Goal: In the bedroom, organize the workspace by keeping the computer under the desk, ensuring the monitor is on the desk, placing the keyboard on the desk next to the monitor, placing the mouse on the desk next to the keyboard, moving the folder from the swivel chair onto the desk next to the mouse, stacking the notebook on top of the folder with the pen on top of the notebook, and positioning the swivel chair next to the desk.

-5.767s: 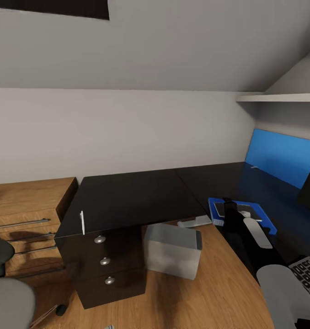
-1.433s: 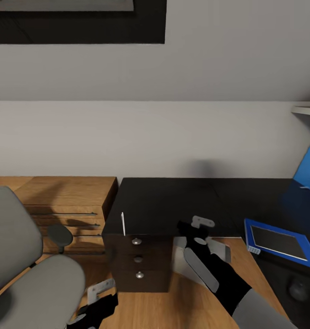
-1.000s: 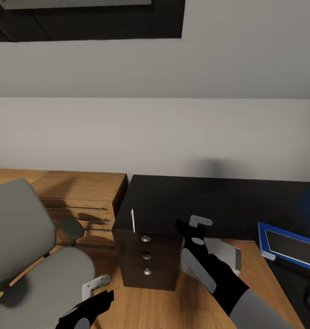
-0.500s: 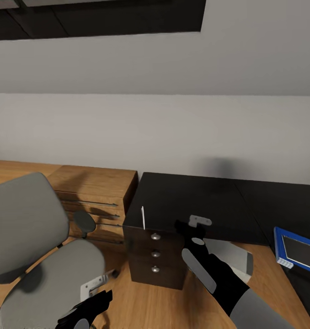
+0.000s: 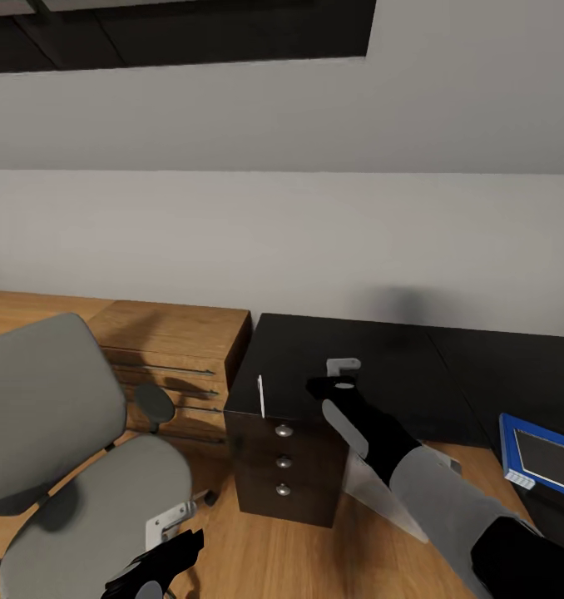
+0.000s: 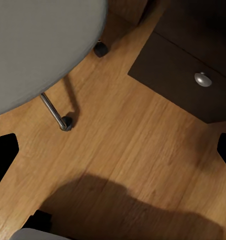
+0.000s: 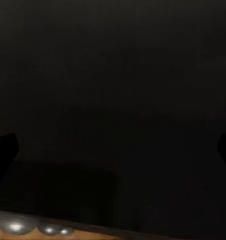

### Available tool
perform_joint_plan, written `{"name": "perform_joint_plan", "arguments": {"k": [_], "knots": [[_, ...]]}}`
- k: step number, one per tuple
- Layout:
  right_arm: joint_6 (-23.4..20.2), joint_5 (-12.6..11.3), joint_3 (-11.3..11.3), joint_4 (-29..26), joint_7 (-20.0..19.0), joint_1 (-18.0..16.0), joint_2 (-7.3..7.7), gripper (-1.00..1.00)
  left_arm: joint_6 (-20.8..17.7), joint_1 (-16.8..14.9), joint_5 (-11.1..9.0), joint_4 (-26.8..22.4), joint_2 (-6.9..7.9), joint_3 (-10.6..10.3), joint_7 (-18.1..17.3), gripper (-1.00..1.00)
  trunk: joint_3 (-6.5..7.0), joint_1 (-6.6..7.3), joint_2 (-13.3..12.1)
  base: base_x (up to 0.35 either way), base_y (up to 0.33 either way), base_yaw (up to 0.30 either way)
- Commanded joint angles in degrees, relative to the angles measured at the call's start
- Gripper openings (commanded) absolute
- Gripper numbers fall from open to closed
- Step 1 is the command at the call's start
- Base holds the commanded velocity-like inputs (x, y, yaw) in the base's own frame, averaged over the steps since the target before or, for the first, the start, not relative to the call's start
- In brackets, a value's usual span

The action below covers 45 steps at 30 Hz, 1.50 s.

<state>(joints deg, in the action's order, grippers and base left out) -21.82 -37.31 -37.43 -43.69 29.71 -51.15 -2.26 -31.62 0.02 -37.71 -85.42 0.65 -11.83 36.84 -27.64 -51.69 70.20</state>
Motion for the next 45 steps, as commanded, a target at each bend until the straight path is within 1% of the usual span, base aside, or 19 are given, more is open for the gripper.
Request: {"name": "perform_joint_plan", "arguments": {"k": [1,2,3,8,12,18,19,22,34,41,45], "knots": [[-0.5,-0.4,0.0,3.9,-1.5,-2.3,-0.84,1.0,0.0,0.0,-0.5,-0.1,0.05,-0.1,0.5,1.0,-0.05,0.0,0.0,0.0,0.0,0.0],[-0.7,-0.4,0.1,5.8,-2.3,-3.3,-1.19,1.0,0.0,0.0,-0.5,-0.1,0.05,-0.1,0.5,1.0,-0.05,0.0,0.0,0.0,0.0,0.0],[-0.3,-0.5,0.3,13.0,-4.7,-6.6,-2.3,1.0,0.0,0.0,-0.5,-0.1,0.05,-0.1,0.5,1.0,-0.05,0.0,0.0,0.0,0.0,0.0],[2.0,-0.8,0.2,15.4,-5.4,-7.3,-2.68,1.0,0.0,0.0,-0.5,-0.2,0.05,-0.1,0.5,1.0,-0.05,0.0,0.0,0.0,0.0,0.0],[1.9,-0.9,0.3,15.6,-5.6,-7.2,-2.54,1.0,0.0,0.0,-0.5,-0.3,0.05,-0.1,0.5,1.0,-0.05,0.0,0.0,0.0,0.0,0.0],[2.1,-0.9,0.2,15.5,-5.5,-7.1,-2.75,1.0,0.0,0.0,-0.5,-0.3,0.05,-0.1,0.5,1.0,-0.06,0.0,0.0,0.0,0.0,0.004],[2.2,-0.9,0.2,15.6,-5.6,-7.1,-3.27,1.0,0.0,0.0,-0.5,-0.3,0.05,-0.1,0.5,1.0,-0.11,0.0,0.0,0.0,0.0,0.121],[2.3,-0.9,0.2,15.7,-5.7,-7.1,-3.62,1.0,0.0,0.0,-0.5,-0.3,0.05,-0.1,0.5,1.0,-0.28,0.0,0.0,0.0,0.0,0.147],[2.4,-0.8,0.2,17.0,-5.8,-7.1,-4.1,1.0,1.1,0.0,-0.5,-0.3,0.11,0.0,0.7,1.0,-1.09,0.0,0.0,0.0,0.0,0.134],[2.4,-0.8,0.1,17.2,-5.7,-7.1,-4.25,1.0,1.2,0.0,-0.5,-0.3,0.14,0.2,0.6,1.0,-1.16,0.0,0.0,0.0,0.0,0.021],[2.4,-0.7,0.1,17.2,-5.7,-7.1,-4.25,1.0,1.2,0.0,-0.5,-0.3,0.12,0.2,0.6,1.0,-1.16,0.0,0.0,0.0,0.0,0.219]]}}
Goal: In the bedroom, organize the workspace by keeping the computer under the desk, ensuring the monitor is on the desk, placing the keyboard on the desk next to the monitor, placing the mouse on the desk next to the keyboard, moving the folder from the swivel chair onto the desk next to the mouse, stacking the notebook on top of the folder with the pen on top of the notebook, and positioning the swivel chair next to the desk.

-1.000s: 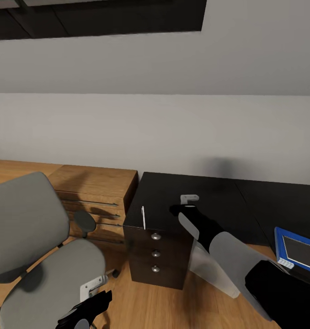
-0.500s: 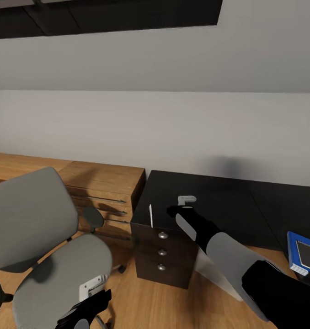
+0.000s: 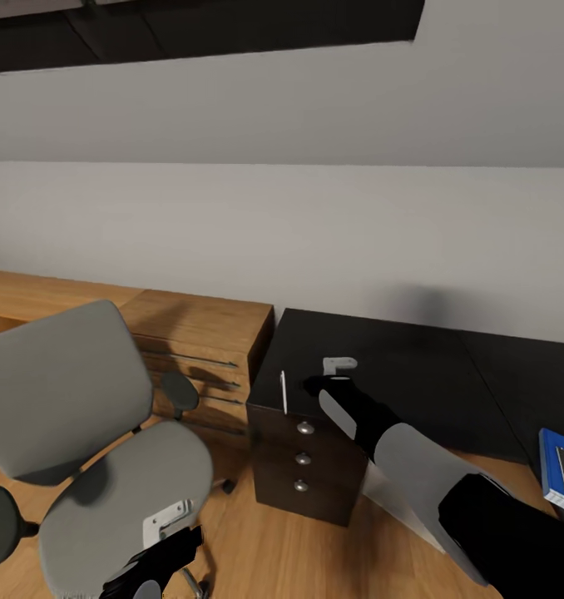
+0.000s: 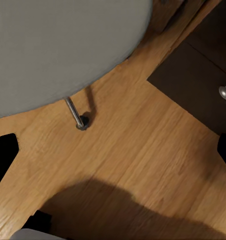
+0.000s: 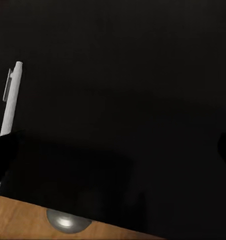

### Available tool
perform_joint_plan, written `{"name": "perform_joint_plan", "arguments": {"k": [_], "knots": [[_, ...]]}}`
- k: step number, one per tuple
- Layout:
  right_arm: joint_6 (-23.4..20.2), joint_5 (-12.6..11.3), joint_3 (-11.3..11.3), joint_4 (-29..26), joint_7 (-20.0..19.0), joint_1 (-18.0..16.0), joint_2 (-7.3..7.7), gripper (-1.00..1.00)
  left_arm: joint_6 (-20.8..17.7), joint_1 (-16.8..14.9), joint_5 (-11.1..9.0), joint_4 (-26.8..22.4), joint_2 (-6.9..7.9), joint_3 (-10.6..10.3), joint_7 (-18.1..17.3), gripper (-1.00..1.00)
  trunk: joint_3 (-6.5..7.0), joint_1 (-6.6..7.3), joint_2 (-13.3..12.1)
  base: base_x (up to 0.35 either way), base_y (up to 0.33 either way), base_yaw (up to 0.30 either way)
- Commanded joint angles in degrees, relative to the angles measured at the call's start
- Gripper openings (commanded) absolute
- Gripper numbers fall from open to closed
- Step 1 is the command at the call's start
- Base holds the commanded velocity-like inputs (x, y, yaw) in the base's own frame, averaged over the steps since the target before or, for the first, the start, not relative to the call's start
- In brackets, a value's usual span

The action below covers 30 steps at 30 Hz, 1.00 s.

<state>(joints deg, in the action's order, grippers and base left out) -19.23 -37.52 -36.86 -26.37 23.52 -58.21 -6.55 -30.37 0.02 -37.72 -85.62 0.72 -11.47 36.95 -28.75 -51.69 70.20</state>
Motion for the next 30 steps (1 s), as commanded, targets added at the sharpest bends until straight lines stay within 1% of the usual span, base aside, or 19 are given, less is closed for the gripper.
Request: {"name": "perform_joint_plan", "arguments": {"k": [1,6,12,19,20,26,30], "knots": [[-0.2,-0.4,-0.5,-0.1,0.5,-0.1,0.05,1.0,0.0,0.0,-0.5,-0.1,0.06,-0.1,0.5,1.0,-0.05,-0.01,0.0,0.0,0.0,0.271],[-0.2,-0.4,-0.5,-0.1,0.5,0.0,0.03,1.0,0.0,0.0,-0.5,-0.2,0.02,-0.1,0.5,1.0,-0.05,-0.01,0.0,0.04,0.0,0.274],[-0.1,-0.4,-0.6,-0.1,0.4,0.0,0.05,1.0,0.0,0.0,-0.5,-1.1,0.01,-0.2,0.2,1.0,-0.05,-0.01,0.0,0.263,0.0,0.235],[-0.1,-0.3,-0.6,-0.1,0.4,0.3,-0.12,1.0,-0.1,0.0,-0.5,-1.4,-0.02,-0.3,0.1,1.0,-0.05,-0.01,0.0,0.286,0.0,0.045],[-0.1,-0.3,-0.6,-0.1,0.4,0.4,-0.32,1.0,-0.2,0.0,-0.5,-1.4,-0.02,-0.4,0.1,1.0,-0.05,-0.01,0.0,0.053,0.0,0.004],[-0.1,-0.3,-0.6,-0.1,0.4,0.5,-0.35,1.0,-0.2,0.0,-0.5,-1.4,-0.02,-0.3,0.0,1.0,-0.05,-0.01,0.0,0.039,0.0,0.002],[0.2,-0.3,-0.8,1.1,0.3,0.6,-0.46,1.0,-0.2,0.0,-0.5,-1.3,-0.01,-0.4,0.0,1.0,-0.05,-0.01,0.0,0.097,0.0,0.0]]}}
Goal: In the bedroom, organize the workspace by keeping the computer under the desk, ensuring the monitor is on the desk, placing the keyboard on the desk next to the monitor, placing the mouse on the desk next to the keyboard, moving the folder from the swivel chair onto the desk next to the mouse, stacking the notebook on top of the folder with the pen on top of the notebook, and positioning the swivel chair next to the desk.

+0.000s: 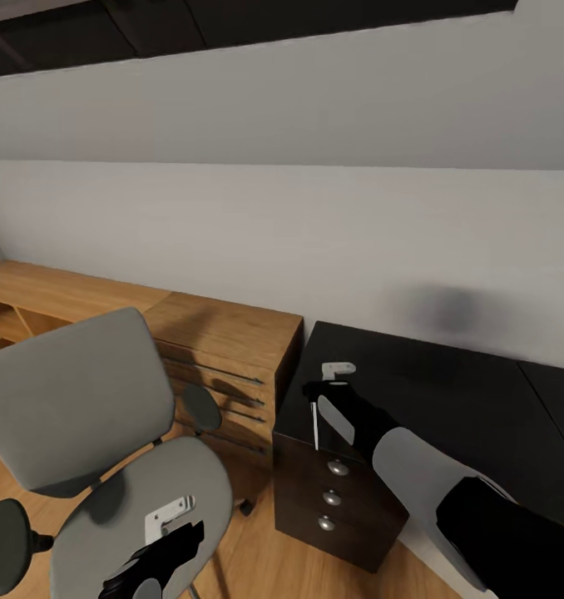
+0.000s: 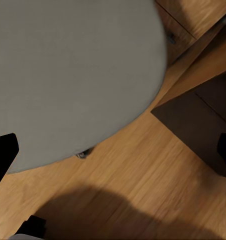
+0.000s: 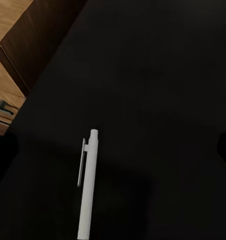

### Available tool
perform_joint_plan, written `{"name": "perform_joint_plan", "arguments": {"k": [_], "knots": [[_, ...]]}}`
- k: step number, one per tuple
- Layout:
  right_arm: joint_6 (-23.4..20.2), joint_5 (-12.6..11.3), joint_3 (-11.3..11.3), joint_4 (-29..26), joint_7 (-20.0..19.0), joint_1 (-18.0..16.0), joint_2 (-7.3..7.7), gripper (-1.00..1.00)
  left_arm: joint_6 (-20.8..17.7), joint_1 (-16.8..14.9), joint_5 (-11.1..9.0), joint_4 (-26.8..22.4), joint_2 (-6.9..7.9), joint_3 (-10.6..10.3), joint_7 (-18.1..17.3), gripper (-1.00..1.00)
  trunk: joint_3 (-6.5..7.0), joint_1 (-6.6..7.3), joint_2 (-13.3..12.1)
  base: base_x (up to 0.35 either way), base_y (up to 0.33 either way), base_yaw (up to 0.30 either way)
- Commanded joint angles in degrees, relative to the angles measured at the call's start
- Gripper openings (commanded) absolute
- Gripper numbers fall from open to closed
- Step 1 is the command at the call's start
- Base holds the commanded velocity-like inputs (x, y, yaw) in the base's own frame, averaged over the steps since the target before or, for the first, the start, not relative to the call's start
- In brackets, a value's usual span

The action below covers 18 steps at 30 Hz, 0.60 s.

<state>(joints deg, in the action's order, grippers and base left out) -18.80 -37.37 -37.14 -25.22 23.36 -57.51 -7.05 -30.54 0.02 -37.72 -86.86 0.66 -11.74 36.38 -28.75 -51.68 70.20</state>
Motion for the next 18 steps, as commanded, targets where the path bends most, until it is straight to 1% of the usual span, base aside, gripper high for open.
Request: {"name": "perform_joint_plan", "arguments": {"k": [1,7,10,11,15,18], "knots": [[-0.2,-0.4,-0.5,0.0,0.5,-0.1,-0.04,1.0,0.0,0.0,-0.5,-0.1,0.05,-0.1,0.5,1.0,-0.05,-0.02,0.0,0.15,0.0,0.0],[-0.2,-0.4,-0.6,1.4,0.5,-0.1,-0.45,1.0,-0.2,0.0,-0.5,-0.1,0.07,-0.1,0.5,1.0,-0.05,-0.02,0.0,0.095,0.0,0.0],[-0.2,-0.3,-0.7,2.7,0.5,-0.1,-1.02,1.0,-0.2,0.0,-0.6,-0.1,0.06,-0.1,0.5,1.0,-0.05,-0.02,0.0,0.023,0.0,0.0],[-0.2,-0.3,-0.7,3.4,0.5,-0.1,-1.49,1.0,-0.1,0.0,-0.6,-0.1,0.06,0.0,0.5,1.0,-0.05,-0.02,0.0,0.012,0.0,0.0],[-0.2,-0.2,-0.8,5.2,0.5,-0.1,-2.53,1.0,-0.1,0.0,-0.6,-0.3,0.07,0.0,0.6,1.0,-0.05,-0.02,0.0,0.007,0.0,0.0],[-0.3,-0.1,-0.8,6.1,0.6,-0.1,-2.95,1.0,-0.1,0.0,-0.6,-0.3,0.05,0.0,0.6,1.0,-0.05,-0.02,0.0,0.002,0.0,0.0]]}}
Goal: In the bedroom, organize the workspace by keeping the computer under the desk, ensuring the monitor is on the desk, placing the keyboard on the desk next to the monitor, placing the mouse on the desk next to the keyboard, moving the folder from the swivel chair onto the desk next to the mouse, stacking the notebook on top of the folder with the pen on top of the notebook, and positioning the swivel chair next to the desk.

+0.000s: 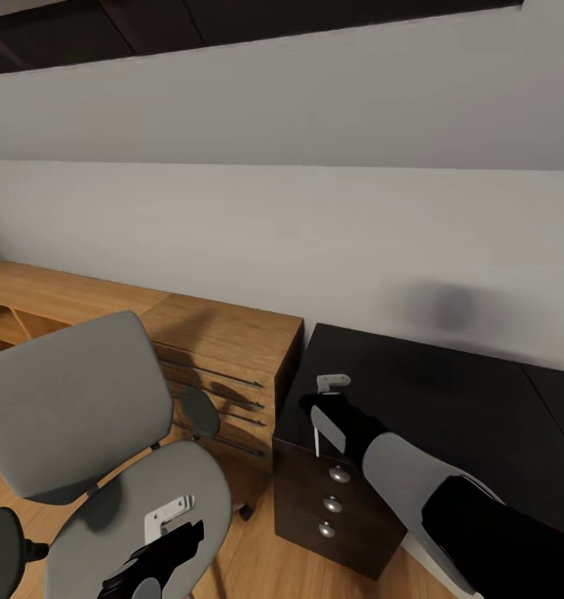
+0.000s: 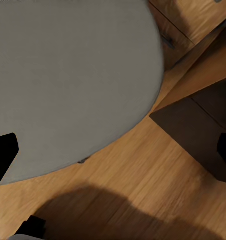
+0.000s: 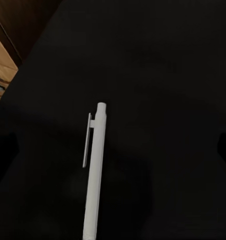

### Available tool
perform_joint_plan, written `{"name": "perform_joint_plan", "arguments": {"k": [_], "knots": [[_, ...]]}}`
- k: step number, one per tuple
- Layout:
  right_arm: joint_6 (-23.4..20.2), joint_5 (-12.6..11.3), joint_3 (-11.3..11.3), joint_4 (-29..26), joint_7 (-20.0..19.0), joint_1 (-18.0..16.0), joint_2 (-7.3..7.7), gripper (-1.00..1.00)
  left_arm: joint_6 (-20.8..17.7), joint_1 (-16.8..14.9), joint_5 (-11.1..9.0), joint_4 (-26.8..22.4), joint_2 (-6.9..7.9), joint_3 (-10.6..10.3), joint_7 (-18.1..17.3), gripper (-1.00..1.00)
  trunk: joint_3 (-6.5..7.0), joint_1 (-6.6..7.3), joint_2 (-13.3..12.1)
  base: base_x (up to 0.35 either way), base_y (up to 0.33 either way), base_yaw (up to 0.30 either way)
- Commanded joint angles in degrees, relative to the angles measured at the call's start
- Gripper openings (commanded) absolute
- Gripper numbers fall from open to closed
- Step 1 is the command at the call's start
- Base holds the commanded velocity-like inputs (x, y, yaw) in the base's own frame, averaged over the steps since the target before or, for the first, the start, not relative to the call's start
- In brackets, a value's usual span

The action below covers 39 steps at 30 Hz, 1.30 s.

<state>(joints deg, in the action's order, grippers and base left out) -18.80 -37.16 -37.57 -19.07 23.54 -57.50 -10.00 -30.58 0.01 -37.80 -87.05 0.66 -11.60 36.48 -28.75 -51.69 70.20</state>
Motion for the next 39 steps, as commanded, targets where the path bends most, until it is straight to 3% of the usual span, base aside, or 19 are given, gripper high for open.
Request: {"name": "perform_joint_plan", "arguments": {"k": [1,18,25,39], "knots": [[-0.3,-0.2,-0.4,0.1,0.4,-0.1,0.0,1.0,0.0,0.0,-0.5,-0.1,0.05,-0.1,0.5,1.0,-0.05,0.0,0.0,0.001,0.0,0.0],[-0.8,2.3,-0.4,0.7,1.8,-0.1,0.0,1.0,0.1,0.0,-0.5,-1.9,0.04,-0.1,0.5,1.0,-0.05,0.0,0.0,0.0,0.0,0.0],[-0.9,2.3,-0.4,0.8,1.9,-0.1,0.0,1.0,0.1,0.0,-0.6,-5.5,0.07,-0.1,0.5,1.0,-0.05,0.0,0.0,0.0,0.0,0.0],[-1.6,1.8,0.1,0.6,1.8,0.1,0.0,1.0,0.0,0.1,-0.6,-5.7,0.05,-0.1,0.5,1.0,-0.05,0.0,0.0,0.0,0.0,0.001]]}}
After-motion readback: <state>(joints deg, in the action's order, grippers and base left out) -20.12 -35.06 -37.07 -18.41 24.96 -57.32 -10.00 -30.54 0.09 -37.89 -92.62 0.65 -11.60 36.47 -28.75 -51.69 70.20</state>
